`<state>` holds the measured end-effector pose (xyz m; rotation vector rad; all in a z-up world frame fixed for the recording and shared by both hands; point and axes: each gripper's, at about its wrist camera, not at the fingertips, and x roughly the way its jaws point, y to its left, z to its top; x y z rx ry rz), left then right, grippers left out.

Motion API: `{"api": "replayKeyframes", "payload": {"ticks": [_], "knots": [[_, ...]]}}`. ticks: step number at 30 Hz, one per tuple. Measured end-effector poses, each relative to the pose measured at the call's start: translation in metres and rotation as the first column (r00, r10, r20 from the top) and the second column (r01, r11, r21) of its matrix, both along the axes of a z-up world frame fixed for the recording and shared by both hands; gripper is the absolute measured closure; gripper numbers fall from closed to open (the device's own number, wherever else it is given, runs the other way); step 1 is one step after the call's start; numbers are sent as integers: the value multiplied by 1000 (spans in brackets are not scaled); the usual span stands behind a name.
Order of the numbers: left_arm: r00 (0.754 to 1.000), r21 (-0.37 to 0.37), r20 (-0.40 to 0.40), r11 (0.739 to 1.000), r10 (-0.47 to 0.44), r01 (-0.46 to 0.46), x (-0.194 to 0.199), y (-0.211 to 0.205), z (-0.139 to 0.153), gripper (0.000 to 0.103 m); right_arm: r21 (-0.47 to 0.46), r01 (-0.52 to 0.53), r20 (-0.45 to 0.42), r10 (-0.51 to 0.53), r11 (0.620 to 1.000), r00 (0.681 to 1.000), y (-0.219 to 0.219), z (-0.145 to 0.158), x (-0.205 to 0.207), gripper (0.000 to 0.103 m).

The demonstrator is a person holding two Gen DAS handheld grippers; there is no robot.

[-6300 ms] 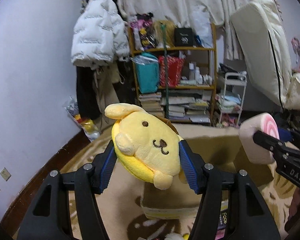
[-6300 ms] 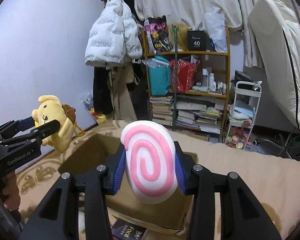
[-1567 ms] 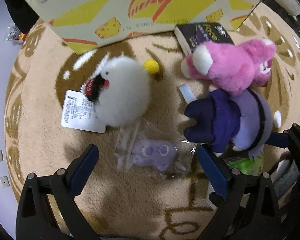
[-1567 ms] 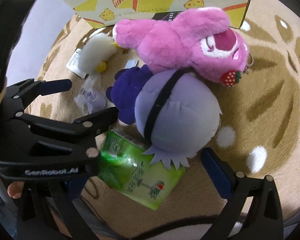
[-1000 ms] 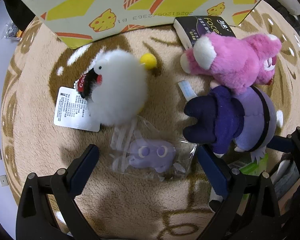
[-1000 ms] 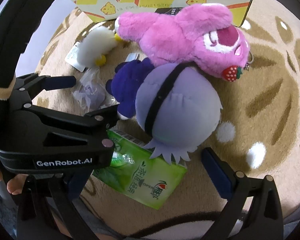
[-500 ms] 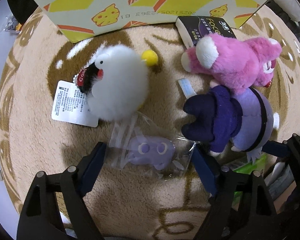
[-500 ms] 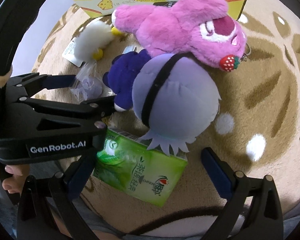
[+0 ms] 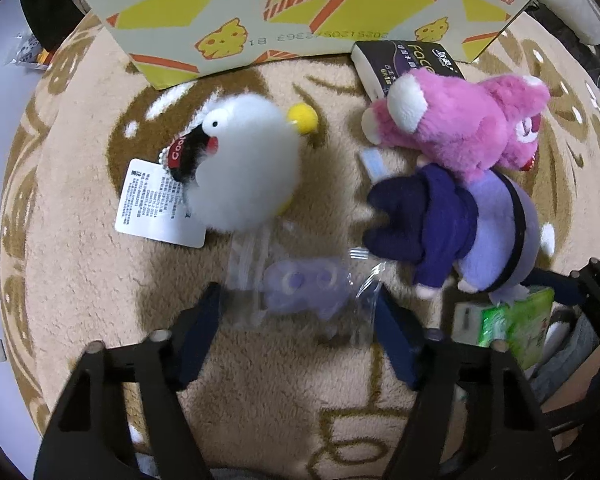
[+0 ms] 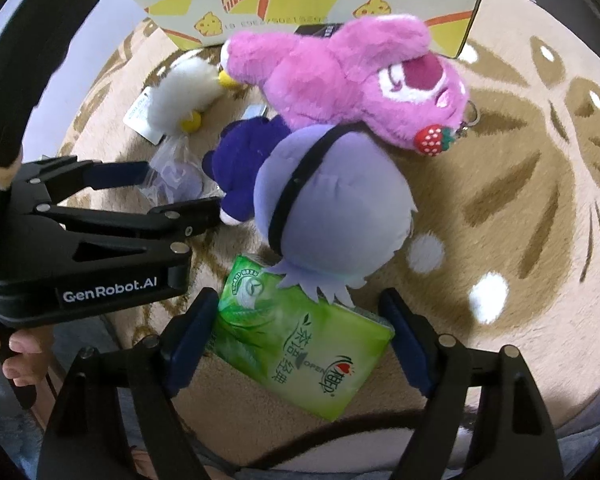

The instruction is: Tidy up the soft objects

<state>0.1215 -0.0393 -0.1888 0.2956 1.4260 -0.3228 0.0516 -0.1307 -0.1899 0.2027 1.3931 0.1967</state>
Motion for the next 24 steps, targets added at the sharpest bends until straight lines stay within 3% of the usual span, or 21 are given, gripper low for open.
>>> {"api": "replayKeyframes", "payload": {"ticks": [15,24], "knots": [[999,4,46,1000,6,-6,-14,-3,19,39,-7,38,89,-38,999,995,-28,35,-6,17],[990,-28,133,999,41,-37,-26,5,48,39,-2,82,232,-79,997,969,-53,72,-9,17]]}}
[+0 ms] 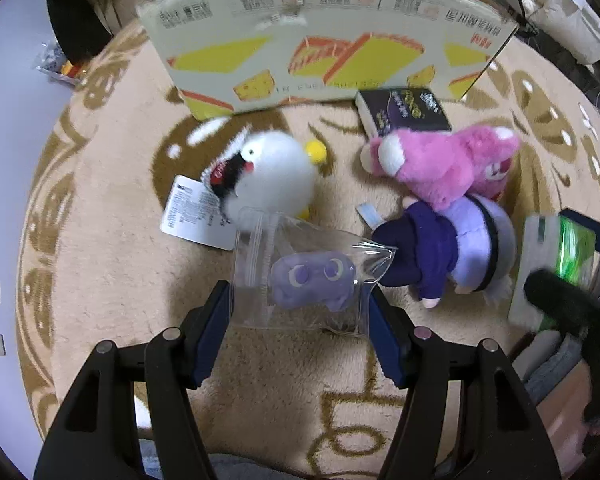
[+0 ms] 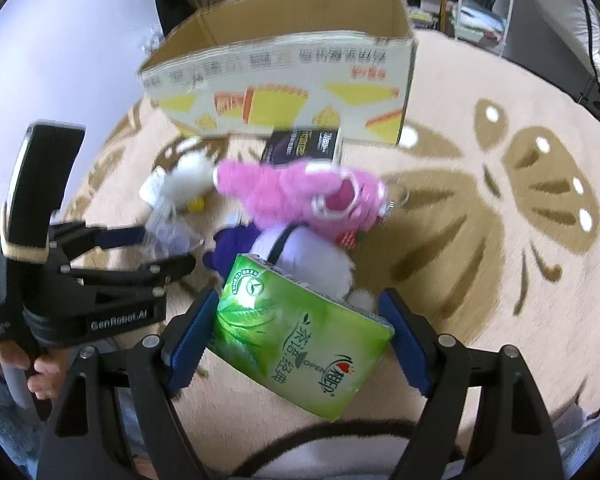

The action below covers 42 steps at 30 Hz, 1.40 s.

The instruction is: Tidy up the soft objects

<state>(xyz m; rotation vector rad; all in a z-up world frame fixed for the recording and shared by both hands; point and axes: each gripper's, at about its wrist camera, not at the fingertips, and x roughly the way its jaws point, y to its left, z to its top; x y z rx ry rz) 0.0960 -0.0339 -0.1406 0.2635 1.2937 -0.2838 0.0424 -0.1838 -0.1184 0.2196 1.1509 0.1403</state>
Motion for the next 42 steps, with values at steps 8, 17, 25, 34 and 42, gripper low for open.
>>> {"api": "replayKeyframes", "payload": {"ticks": [8,17,25,34,42], "knots": [[988,-43,152,999,35,-29,-21,9,41,39,26,37,137,-41,999,990,-12,24,2,17],[912,-133,397,990,98,-49,-34,15,96,39,17,67,326,-69,998,943,-8,58,3,17],[857,-133,499,988,131,-73,-24,24,129,39,-9,69,426,-59,998,903,-6,90,18,17],[779,-155,604,984,168,-92,4,23,176,39,-25,59,512,-38,998,858,-4,125,38,17],[756,-245,615,966,224,-87,38,23,197,39,-21,66,578,-42,998,815,-13,148,66,17]]}}
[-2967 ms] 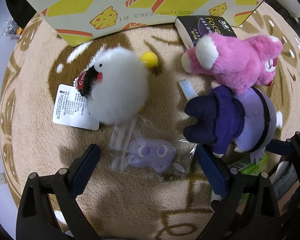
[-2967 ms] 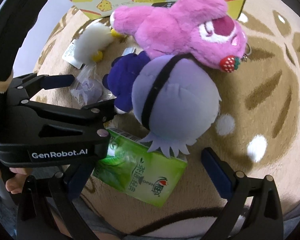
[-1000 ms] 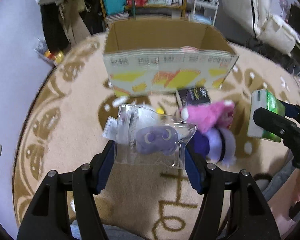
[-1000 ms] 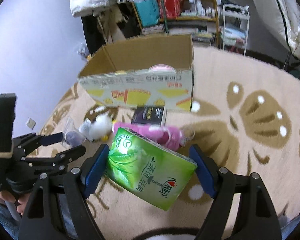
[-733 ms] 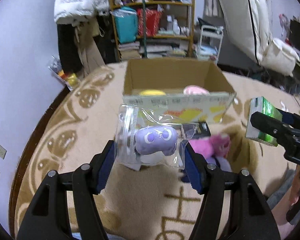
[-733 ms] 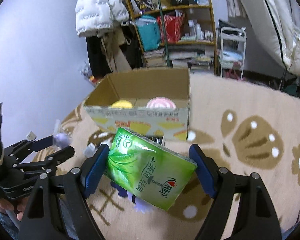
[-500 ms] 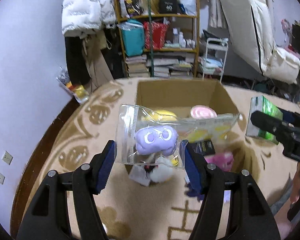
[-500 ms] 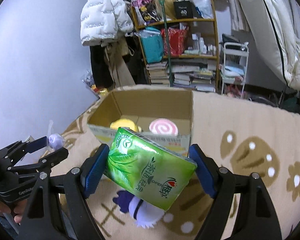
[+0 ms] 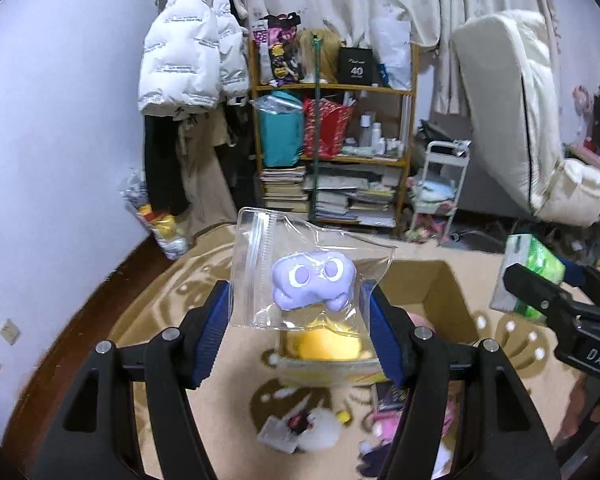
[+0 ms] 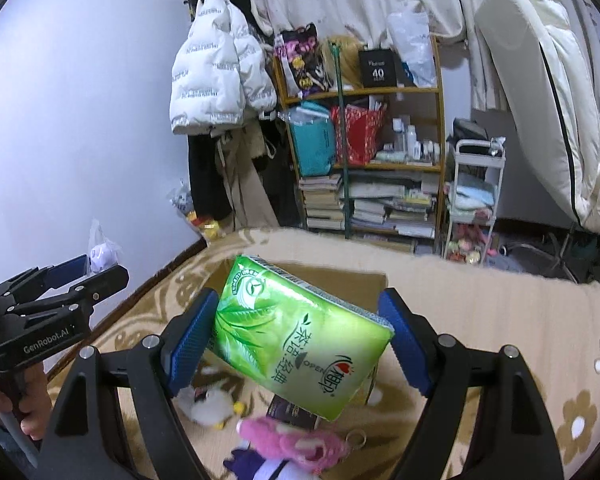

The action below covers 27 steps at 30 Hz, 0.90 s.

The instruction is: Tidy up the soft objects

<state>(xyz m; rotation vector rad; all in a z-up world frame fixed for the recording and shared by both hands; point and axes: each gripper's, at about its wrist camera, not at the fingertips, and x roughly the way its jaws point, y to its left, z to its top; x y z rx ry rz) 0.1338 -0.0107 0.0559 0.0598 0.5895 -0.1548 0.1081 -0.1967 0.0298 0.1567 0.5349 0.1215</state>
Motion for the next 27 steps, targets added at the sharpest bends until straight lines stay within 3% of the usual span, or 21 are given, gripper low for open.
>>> {"api": "replayKeyframes", "payload": {"ticks": [9,20,27], "knots": [[999,2,28,1000,18,-18,21,1,-19,38,-28,17,57,-15,999,998,-3,-10,16,17],[998,9,-57,1000,11,-11,39,-2,-56,38,1,38,29,-38,999,999,-12,-37,36,17],[998,30,-62,999,13,-11,42,-10,-71,38,-3,27,27,-27,1000,999,-13,-53,44,17]]}}
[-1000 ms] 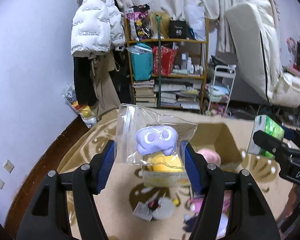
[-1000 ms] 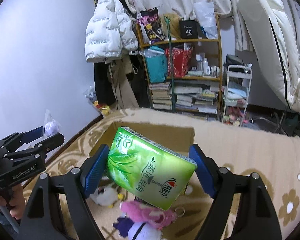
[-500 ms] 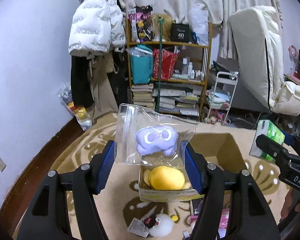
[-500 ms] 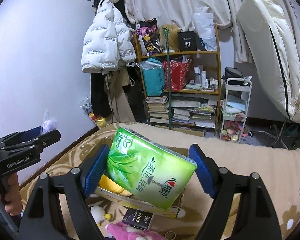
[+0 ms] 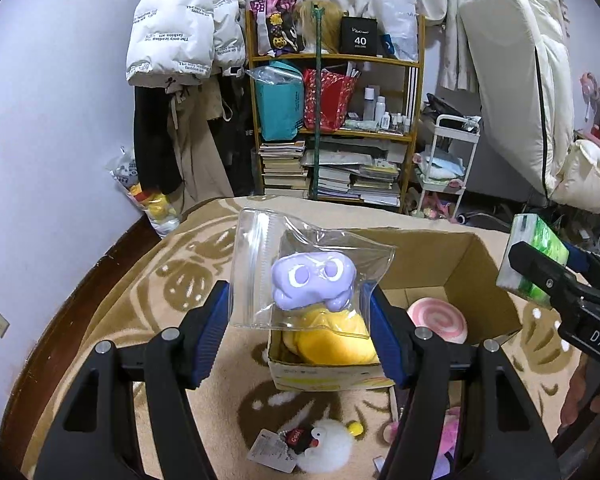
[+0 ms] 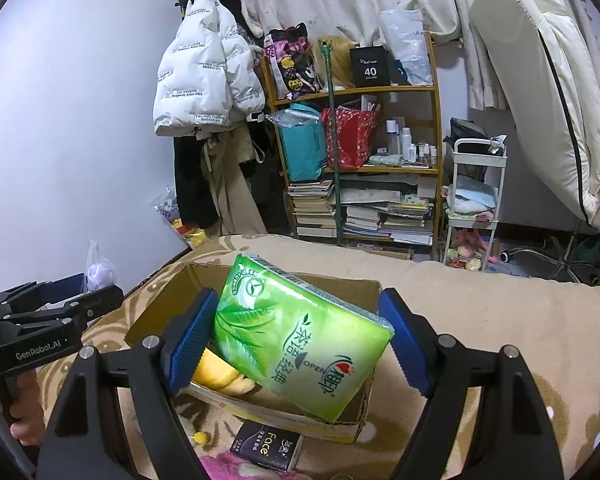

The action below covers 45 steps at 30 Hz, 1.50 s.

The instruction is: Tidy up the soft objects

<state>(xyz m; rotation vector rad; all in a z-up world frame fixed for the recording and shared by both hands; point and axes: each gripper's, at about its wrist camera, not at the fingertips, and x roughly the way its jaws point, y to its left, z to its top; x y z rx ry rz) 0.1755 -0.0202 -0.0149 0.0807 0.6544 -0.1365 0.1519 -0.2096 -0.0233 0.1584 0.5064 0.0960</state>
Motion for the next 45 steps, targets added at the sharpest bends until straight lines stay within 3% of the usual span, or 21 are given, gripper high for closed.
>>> {"api": "replayKeyframes", "payload": {"ticks": [25,45], "knots": [[998,11,-50,999,-39,39,13,-14,-25,38,17,-22,-49,22,1000,999,-4,-29,17,17],[993,13,-103,998,-53,55,23,-15,-42,35,14,-32,-55,33,999,998,-2,-32,20,17]]}}
